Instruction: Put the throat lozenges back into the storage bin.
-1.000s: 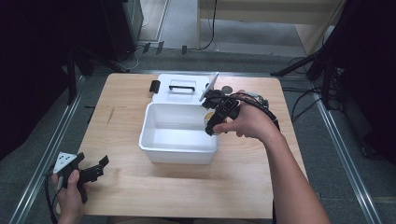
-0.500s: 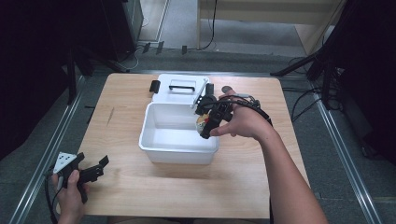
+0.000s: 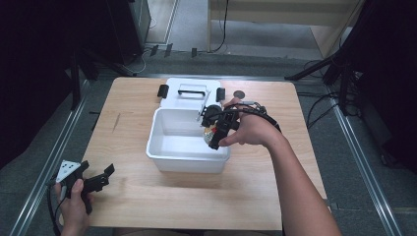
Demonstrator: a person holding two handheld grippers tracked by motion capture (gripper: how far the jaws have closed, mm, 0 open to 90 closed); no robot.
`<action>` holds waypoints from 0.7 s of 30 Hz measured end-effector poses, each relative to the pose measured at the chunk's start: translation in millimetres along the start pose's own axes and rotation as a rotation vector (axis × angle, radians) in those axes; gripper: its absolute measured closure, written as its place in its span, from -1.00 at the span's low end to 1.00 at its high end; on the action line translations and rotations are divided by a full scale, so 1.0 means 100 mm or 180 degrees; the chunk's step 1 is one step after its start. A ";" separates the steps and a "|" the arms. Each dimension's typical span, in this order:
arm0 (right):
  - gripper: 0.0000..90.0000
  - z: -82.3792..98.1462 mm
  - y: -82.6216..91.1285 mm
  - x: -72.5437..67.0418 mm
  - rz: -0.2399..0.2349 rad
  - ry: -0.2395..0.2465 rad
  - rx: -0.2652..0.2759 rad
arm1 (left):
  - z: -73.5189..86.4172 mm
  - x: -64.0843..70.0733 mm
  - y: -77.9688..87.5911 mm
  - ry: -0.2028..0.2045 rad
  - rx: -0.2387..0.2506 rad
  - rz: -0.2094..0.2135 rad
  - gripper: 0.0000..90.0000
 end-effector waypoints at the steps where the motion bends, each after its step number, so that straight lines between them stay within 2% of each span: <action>1: -0.56 0.00 -0.01 0.00 -0.0002 0.0013 0.0004 | 0.00 0.00 0.00 0.0002 0.0003 0.0001 -1.00; 8: -0.56 0.02 -0.08 0.00 0.0050 0.0129 -0.0019 | 0.00 0.00 0.00 0.0001 0.0001 0.0002 -1.00; 10: -0.56 0.02 -0.12 -0.02 0.0081 0.0249 0.0023 | 0.00 0.00 0.00 0.0008 0.0000 0.0001 -1.00; 12: -0.56 0.02 -0.16 -0.03 0.0096 0.0265 -0.0047 | 0.00 0.00 0.00 0.0005 -0.0005 0.0002 -1.00; 21: -0.56 0.00 -0.35 -0.04 0.0147 0.0413 -0.0121 | 0.00 0.00 0.00 -0.0003 -0.0012 0.0006 -1.00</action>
Point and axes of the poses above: each handheld gripper's, and its own axes: y roughly backward along the jaws, z roughly out of its underside, x roughly to its right, the point moved 1 cm from there along -y, roughly forward along the jaws, and after that the axes turned 4 degrees about -x, right-handed, at the moved point
